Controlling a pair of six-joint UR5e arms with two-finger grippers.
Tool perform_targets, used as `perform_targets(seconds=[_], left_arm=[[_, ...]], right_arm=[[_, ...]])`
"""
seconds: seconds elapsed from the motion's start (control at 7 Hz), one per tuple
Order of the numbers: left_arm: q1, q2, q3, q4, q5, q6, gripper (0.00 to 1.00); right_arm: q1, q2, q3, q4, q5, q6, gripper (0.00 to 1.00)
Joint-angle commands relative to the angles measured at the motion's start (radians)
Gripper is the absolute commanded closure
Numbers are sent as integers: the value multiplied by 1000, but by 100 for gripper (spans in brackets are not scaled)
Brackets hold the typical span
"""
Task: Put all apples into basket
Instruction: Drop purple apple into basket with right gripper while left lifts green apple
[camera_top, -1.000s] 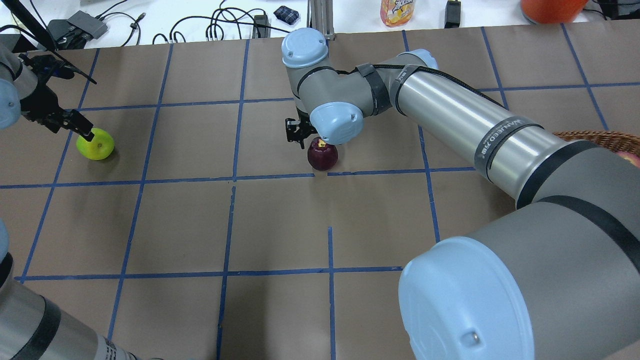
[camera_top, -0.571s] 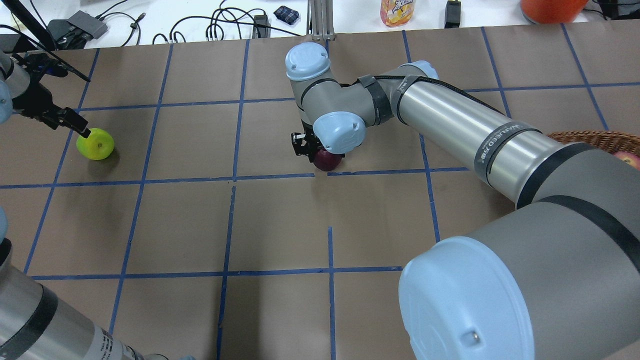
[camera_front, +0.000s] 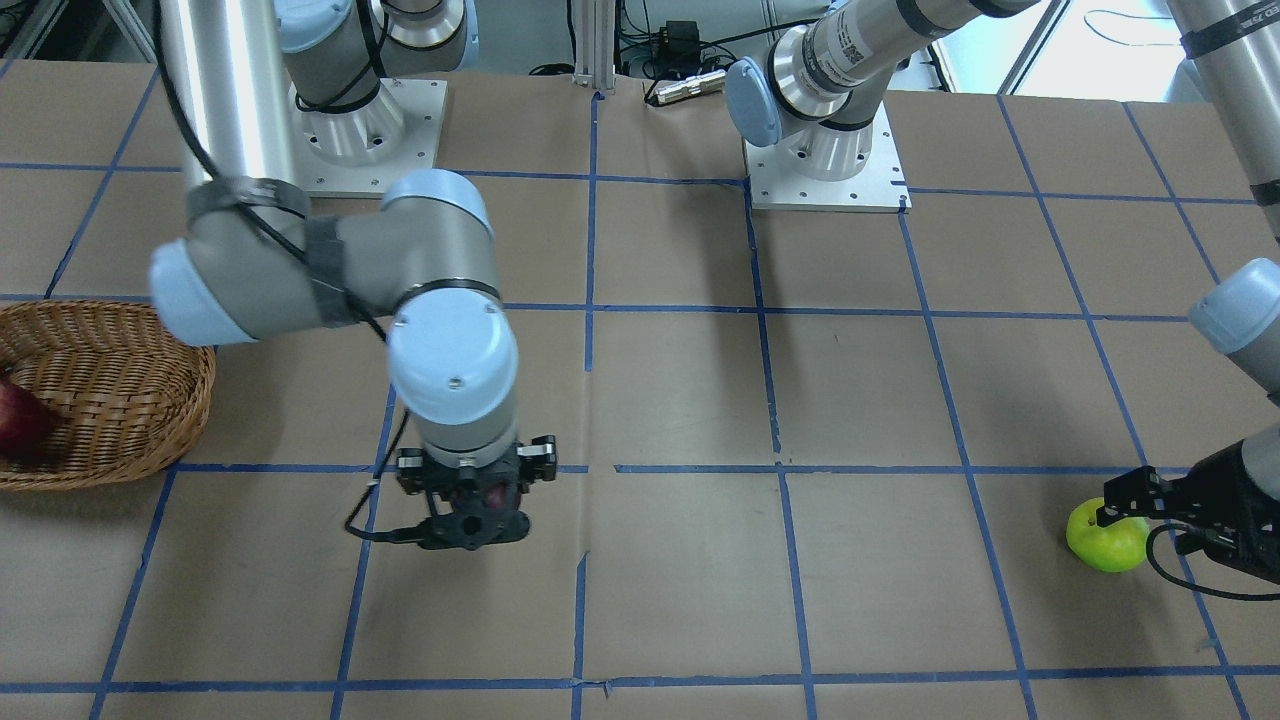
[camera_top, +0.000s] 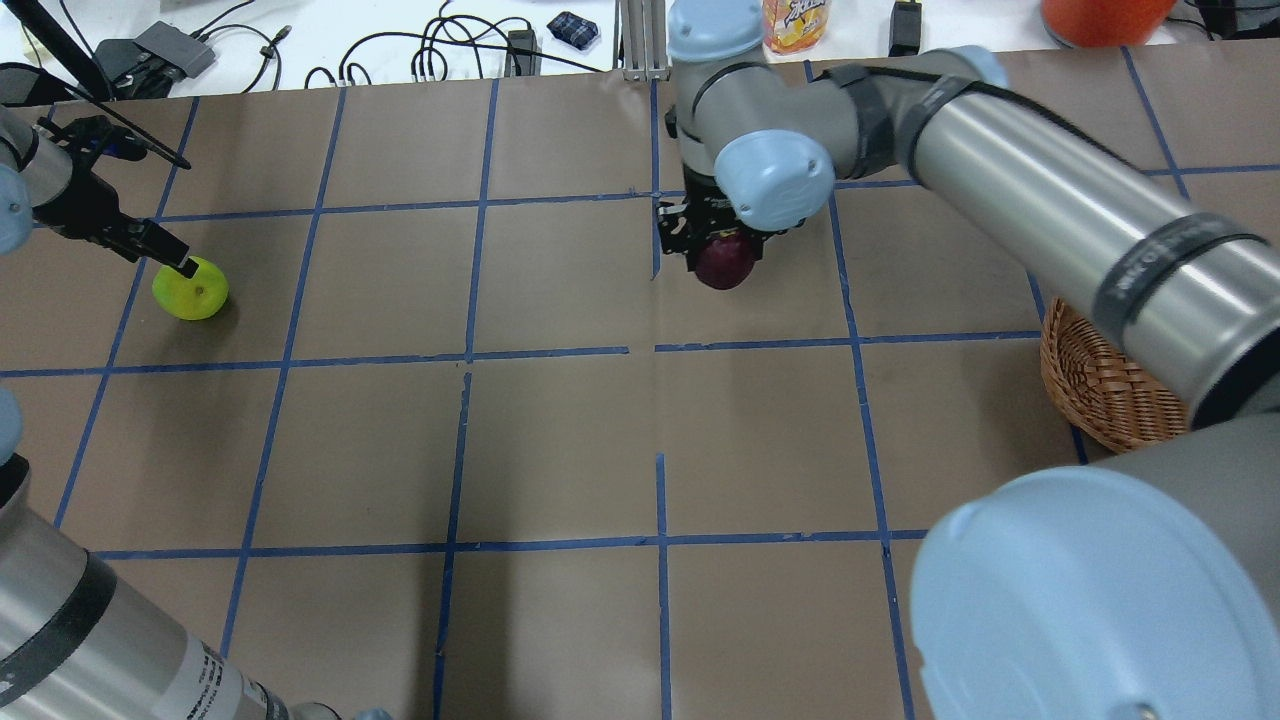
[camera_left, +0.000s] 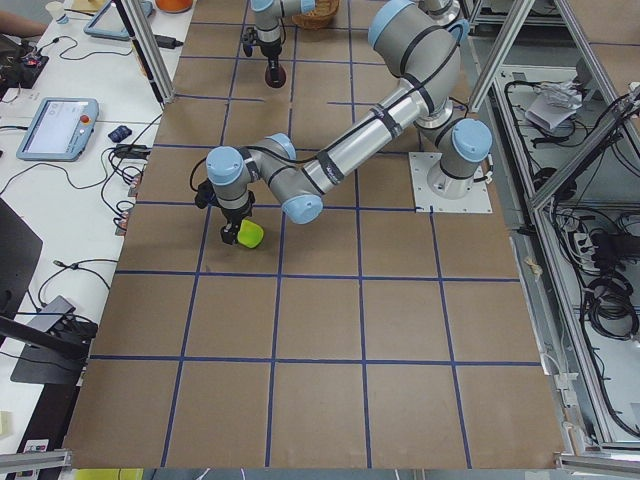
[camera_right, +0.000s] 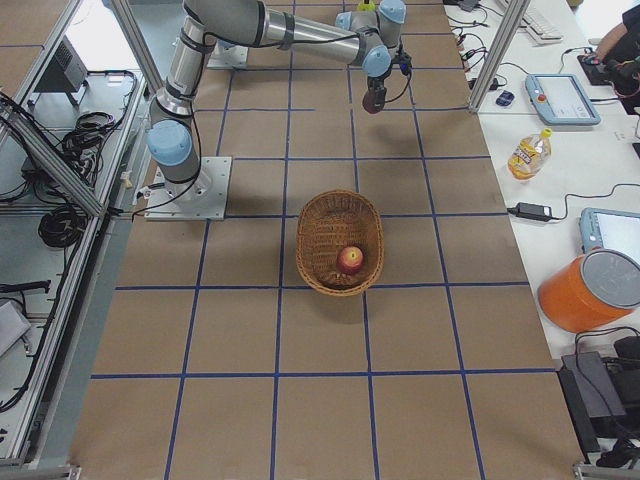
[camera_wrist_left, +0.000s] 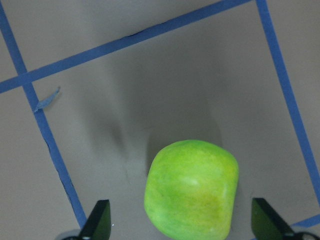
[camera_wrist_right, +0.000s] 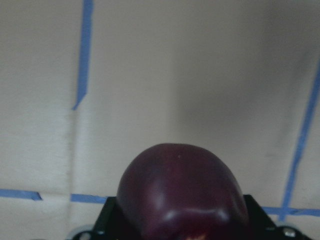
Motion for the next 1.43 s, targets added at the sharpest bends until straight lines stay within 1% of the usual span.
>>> perform_targets(seconds=[0.0,0.14,0.29,0.43,0.57,0.71,0.86,1.0,1.14,1.29], left_arm=[[23,-32,7,0,-8,1,0],[26,-48,4,0,-9,1,0],[28,-56,1,0,-9,1,0],[32,-56,3,-2,-23,1,11],[35,-54,1,-5,-25,0,62],[35,-46,13,-65,-17,-6,77],[14,-15,24,-140,-15,-27,82],[0,13,47,-191,-15,-66,87],[-45,48,61,-268,-15,-122,88],[-96,87,50,-323,-25,-212,88]], right_arm=[[-212,-101,22,96,-14,-262,53],[-306,-166,70,118,-34,-401,56],[-445,-219,146,105,-31,-595,56],[-576,-245,206,77,-17,-736,55],[-656,-250,234,-7,-24,-857,55],[-722,-250,274,-20,-15,-927,55],[-768,-250,338,-82,-12,-950,55],[-778,-248,401,-187,-11,-950,30],[-786,-247,427,-239,-12,-944,0],[-786,-250,428,-239,-12,-943,0]])
